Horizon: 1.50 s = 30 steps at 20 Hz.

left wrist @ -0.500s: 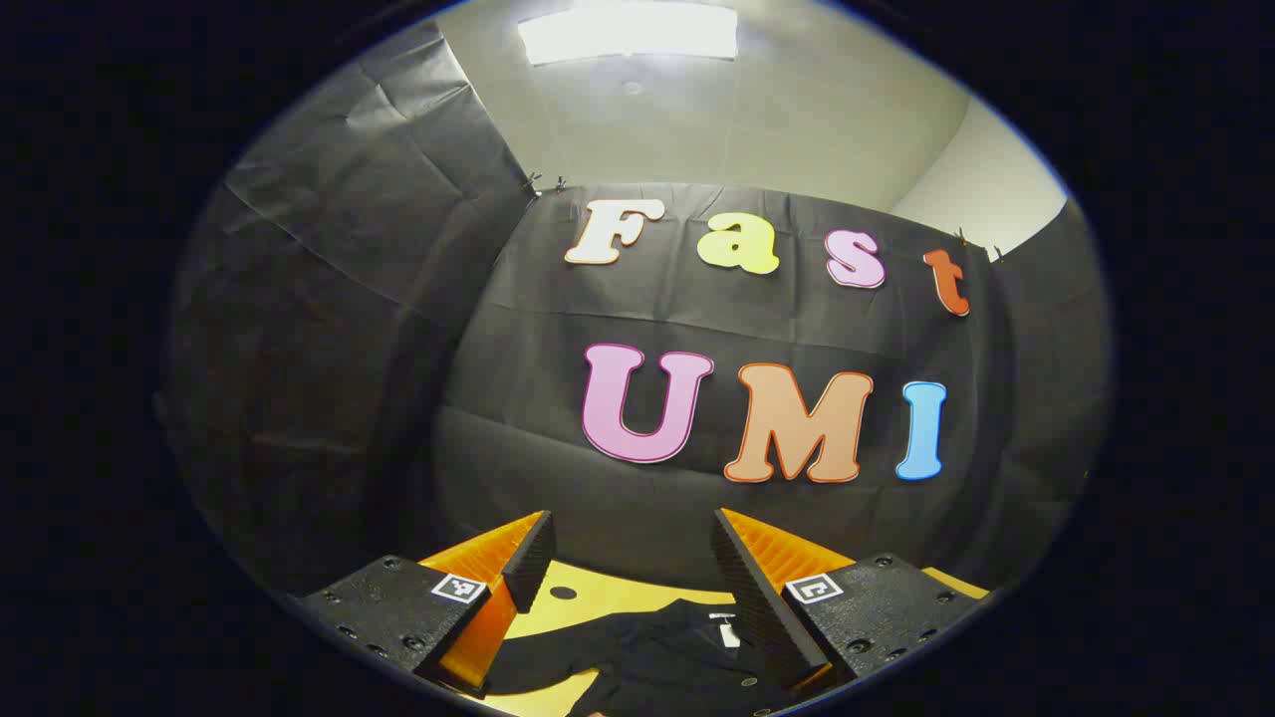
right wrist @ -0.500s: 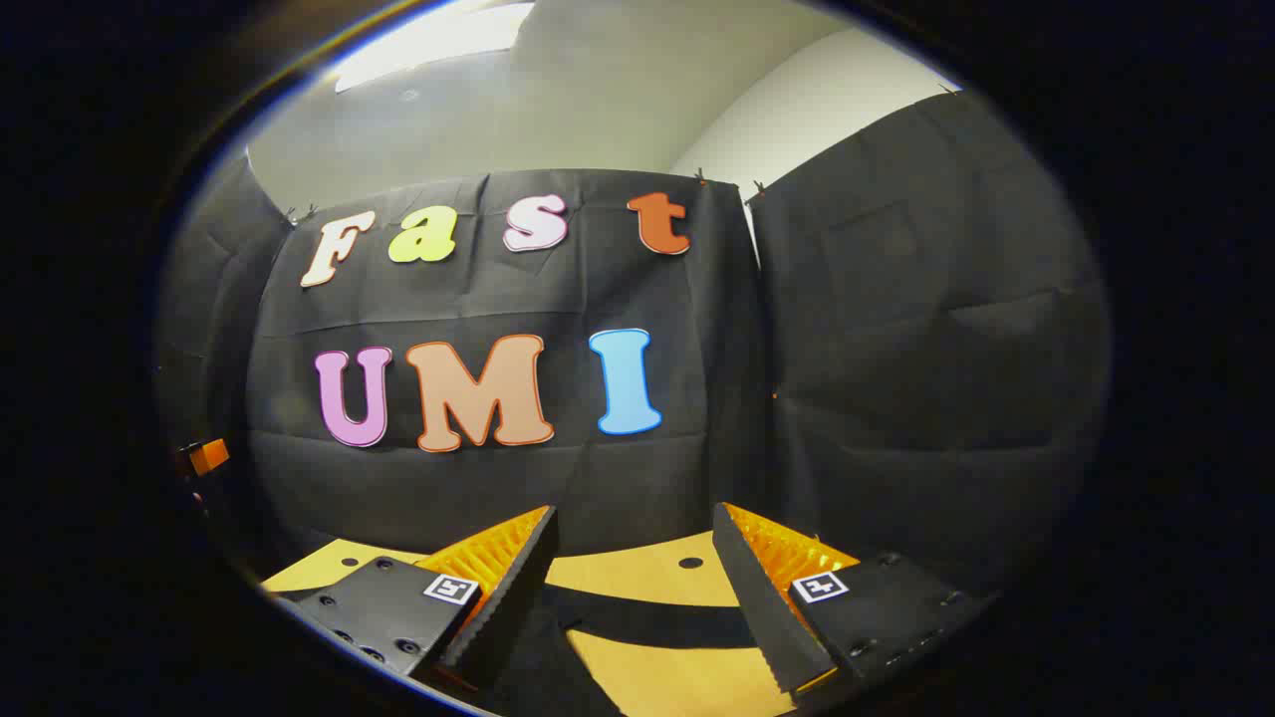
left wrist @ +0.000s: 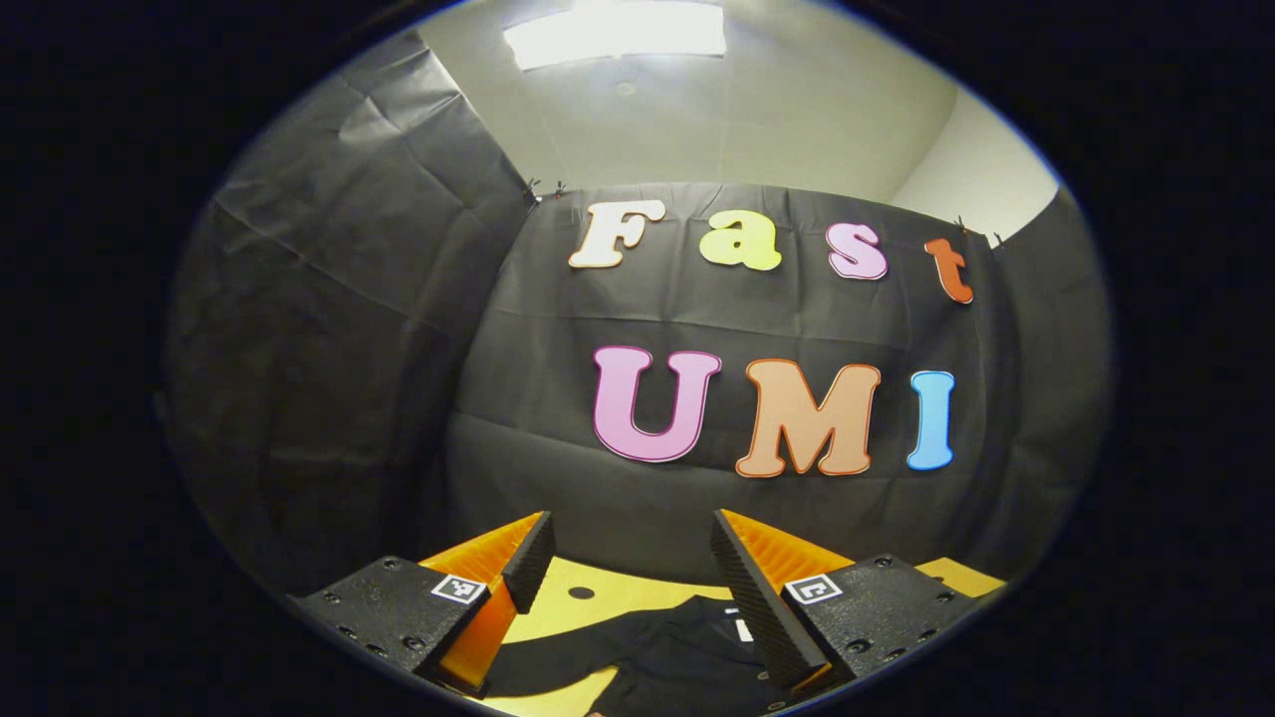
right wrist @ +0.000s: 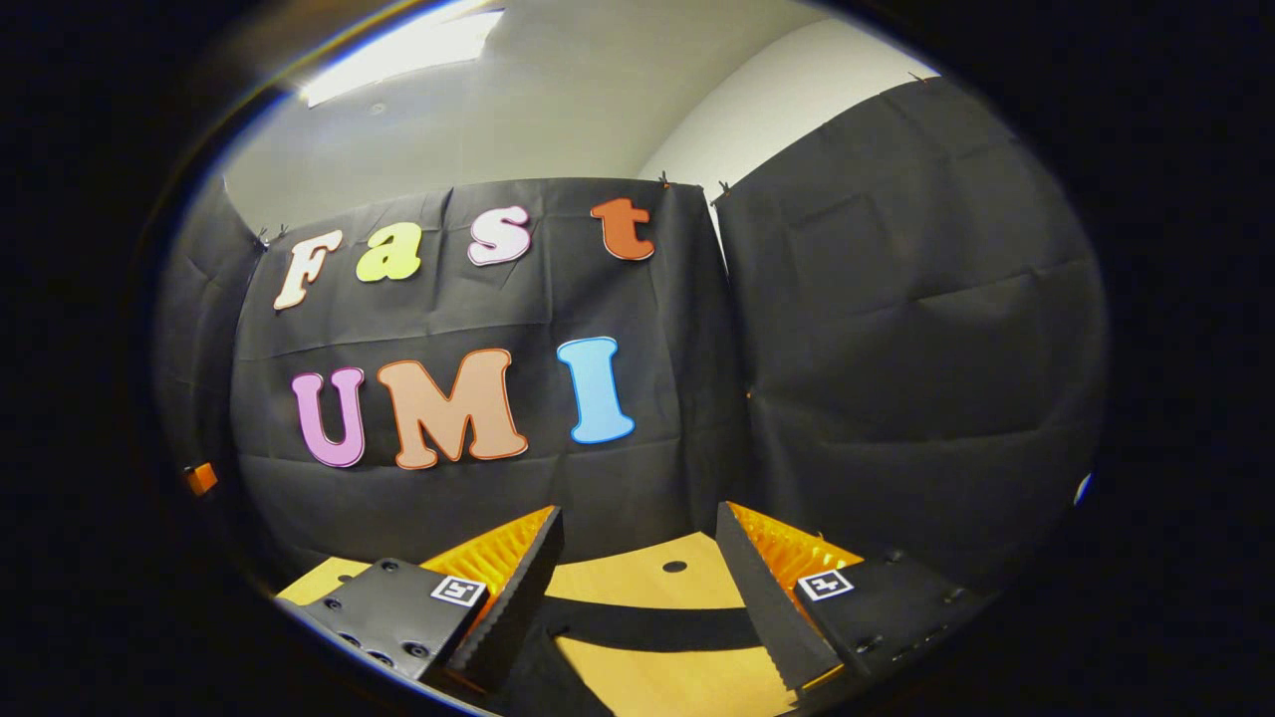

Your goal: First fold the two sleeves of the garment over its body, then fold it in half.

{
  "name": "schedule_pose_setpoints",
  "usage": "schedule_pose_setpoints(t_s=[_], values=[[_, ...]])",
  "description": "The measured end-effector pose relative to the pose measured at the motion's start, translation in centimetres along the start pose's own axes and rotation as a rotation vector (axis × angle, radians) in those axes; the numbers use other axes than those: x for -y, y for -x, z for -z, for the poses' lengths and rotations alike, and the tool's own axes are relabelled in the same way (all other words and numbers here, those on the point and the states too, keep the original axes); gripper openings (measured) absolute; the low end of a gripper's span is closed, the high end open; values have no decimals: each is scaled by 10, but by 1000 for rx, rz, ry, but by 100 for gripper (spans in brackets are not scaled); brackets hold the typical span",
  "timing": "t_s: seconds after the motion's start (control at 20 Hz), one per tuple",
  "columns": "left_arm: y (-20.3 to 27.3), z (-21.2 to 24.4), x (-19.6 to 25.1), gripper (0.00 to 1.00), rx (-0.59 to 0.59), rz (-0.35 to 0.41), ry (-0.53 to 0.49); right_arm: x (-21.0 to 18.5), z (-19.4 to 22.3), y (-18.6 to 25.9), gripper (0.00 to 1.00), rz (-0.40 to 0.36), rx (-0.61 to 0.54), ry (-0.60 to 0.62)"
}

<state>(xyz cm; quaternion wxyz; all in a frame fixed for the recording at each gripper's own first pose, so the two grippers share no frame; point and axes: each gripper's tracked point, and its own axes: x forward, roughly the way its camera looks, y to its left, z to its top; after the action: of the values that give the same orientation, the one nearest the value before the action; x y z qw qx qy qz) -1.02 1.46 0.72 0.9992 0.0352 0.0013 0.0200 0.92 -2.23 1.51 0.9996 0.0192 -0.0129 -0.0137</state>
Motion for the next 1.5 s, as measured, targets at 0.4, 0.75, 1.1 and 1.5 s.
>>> schedule_pose_setpoints(t_s=[0.4, 0.75, 1.1, 1.5], values=[[10, 4, -13, 93, -15, -50, 82, -9, 11, -6, 97, -48, -22, 9], [22, 1, -21, 92, -13, -71, 59, -11, 21, -6, 97, -79, -42, -17], [33, -1, -46, 93, -2, -138, 58, -6, 23, -11, 97, -87, -55, -51], [41, -3, -52, 92, -2, -173, 52, -3, 35, -24, 97, -100, -86, -26]])
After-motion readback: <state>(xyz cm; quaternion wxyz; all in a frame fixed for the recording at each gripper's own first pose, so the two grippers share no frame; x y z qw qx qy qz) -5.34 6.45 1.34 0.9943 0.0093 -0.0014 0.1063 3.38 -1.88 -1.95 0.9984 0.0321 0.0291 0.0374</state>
